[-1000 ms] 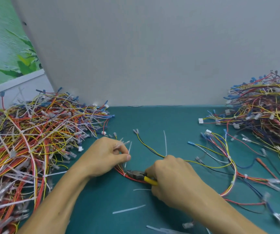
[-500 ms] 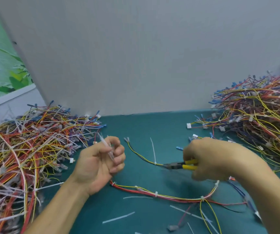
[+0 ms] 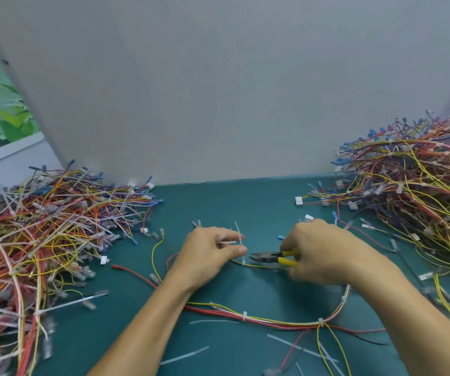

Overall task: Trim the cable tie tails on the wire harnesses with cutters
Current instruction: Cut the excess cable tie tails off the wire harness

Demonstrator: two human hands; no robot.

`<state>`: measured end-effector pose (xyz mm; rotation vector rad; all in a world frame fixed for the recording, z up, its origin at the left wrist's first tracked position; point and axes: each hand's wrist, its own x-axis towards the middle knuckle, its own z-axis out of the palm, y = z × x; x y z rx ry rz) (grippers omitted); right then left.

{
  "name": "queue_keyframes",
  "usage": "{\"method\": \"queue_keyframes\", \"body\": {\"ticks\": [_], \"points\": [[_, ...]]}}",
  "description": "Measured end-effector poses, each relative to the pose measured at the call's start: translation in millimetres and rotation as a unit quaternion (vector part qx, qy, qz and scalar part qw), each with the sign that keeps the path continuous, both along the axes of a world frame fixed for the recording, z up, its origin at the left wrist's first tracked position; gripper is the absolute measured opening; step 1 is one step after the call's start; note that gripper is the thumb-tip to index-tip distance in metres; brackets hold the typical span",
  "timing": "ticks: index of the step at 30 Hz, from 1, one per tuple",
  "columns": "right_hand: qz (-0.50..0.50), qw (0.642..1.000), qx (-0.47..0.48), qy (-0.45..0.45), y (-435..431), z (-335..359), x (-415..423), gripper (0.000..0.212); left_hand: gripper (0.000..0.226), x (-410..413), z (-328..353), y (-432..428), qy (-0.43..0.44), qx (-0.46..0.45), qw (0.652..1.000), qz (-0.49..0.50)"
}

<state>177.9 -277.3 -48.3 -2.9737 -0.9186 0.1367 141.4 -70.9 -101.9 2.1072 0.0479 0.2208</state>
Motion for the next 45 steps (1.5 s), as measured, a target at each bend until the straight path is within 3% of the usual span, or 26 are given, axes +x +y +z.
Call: {"method": "queue_keyframes", "body": {"ticks": [4, 26, 45], "points": [[0.0, 1.0, -0.007, 0.015, 3, -1, -1, 0.021, 0.024, 2, -8, 2, -0.013, 0.004, 1.0, 0.002], [0.008, 0.999, 0.013, 0.048, 10, 0, -6, 0.028, 0.021, 3, -10, 4, -0.005, 0.005, 1.0, -0.004], [0.032, 0.998, 0.019, 0.05, 13, -7, -3, 0.016, 0.017, 1, -8, 4, 0.002, -0.027, 1.0, 0.005]]}}
